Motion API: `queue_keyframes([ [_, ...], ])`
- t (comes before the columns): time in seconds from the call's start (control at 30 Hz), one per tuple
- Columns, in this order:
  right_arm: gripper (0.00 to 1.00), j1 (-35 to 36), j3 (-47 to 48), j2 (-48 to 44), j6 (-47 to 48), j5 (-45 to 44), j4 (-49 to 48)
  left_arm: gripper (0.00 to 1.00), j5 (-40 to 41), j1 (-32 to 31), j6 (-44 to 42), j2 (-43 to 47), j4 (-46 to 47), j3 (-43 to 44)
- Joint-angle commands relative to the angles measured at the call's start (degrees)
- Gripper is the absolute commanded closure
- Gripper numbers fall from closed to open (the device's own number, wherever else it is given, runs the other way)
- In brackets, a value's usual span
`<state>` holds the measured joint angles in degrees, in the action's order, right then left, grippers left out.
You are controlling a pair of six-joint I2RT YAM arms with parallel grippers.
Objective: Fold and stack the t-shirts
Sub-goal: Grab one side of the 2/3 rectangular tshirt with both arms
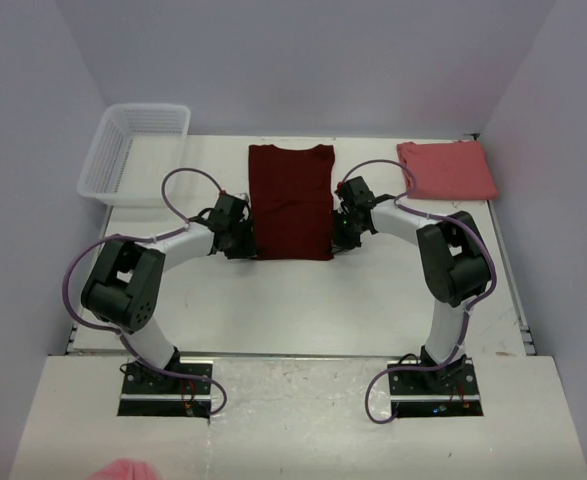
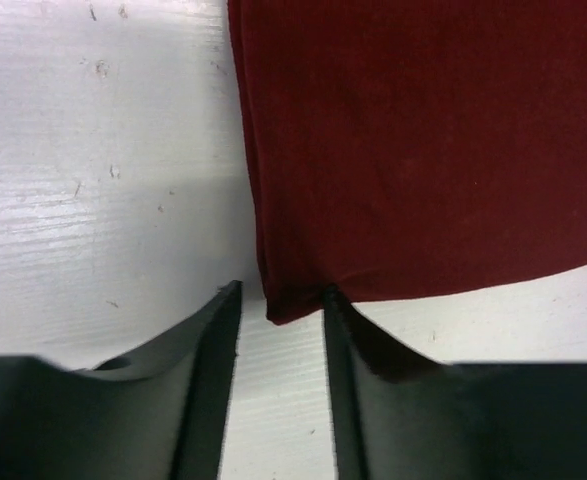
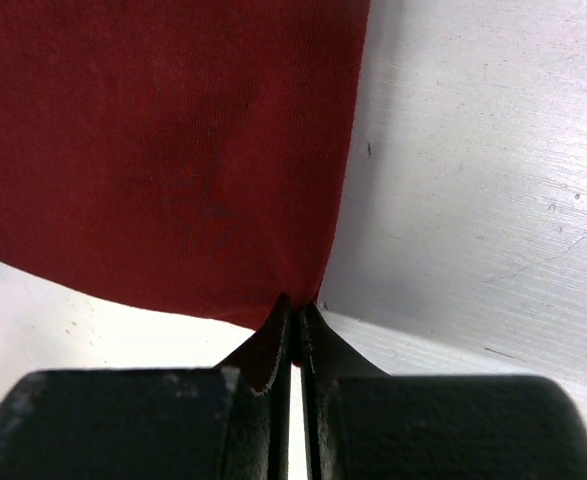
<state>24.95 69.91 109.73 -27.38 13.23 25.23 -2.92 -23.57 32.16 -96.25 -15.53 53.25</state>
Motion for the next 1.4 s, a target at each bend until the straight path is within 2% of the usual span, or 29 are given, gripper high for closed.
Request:
queue_keyframes([
  [0.0, 1.00, -0.17, -0.13, -2.42, 0.66, 1.00, 0.08, 0.64, -1.30, 0.72, -0.08, -1.31, 2.43, 1.85],
  [0.07, 1.00, -0.25, -0.12, -2.33, 0.66, 0.74, 0.17, 0.68, -1.83, 0.72, 0.09, -1.75, 3.13, 1.68],
  [0.13, 1.00, -0.25, -0.13, -2.33, 0.57, 0.74, 0.34, 0.79, -3.14, 0.72, 0.18, -2.71, 3.66, 1.59],
  [0.23, 1.00, -0.25, -0.04, -2.33, 0.57, 0.74, 0.43, 0.83, -3.06, 0.72, 0.27, -3.33, 4.01, 1.41],
  [0.33, 1.00, -0.17, -0.21, -2.42, 0.48, 0.56, 0.52, 1.00, -3.06, 0.90, 0.18, -3.68, 4.01, 1.15],
  [0.63, 0.98, -0.17, -1.00, -3.30, 0.48, -1.45, 0.52, 1.00, -3.06, 0.90, -0.35, -0.96, 4.10, -1.13],
  [0.73, 0.88, -0.16, -1.62, -4.17, 0.66, -1.72, 0.43, 1.00, -3.41, 0.90, -0.35, -1.22, 4.45, -1.40],
  [0.77, 0.82, -0.25, -1.79, -4.44, 0.66, -1.89, 0.60, 1.00, -3.50, 0.90, -0.35, -1.31, 4.72, -1.49],
  [1.1, 0.51, -0.16, -3.20, -4.62, 0.66, -1.90, -0.01, 1.00, -3.94, 0.90, -0.61, -0.87, 5.07, -2.28],
  [1.27, 0.52, -0.16, -3.55, -3.91, 0.04, -0.85, -0.54, 1.00, -3.67, 0.90, -0.70, 0.09, 4.72, -2.45],
  [1.37, 0.61, -0.08, -4.78, -4.00, -0.83, 0.04, -2.11, 1.00, -3.67, 0.90, -0.70, 0.27, 4.54, -2.54],
])
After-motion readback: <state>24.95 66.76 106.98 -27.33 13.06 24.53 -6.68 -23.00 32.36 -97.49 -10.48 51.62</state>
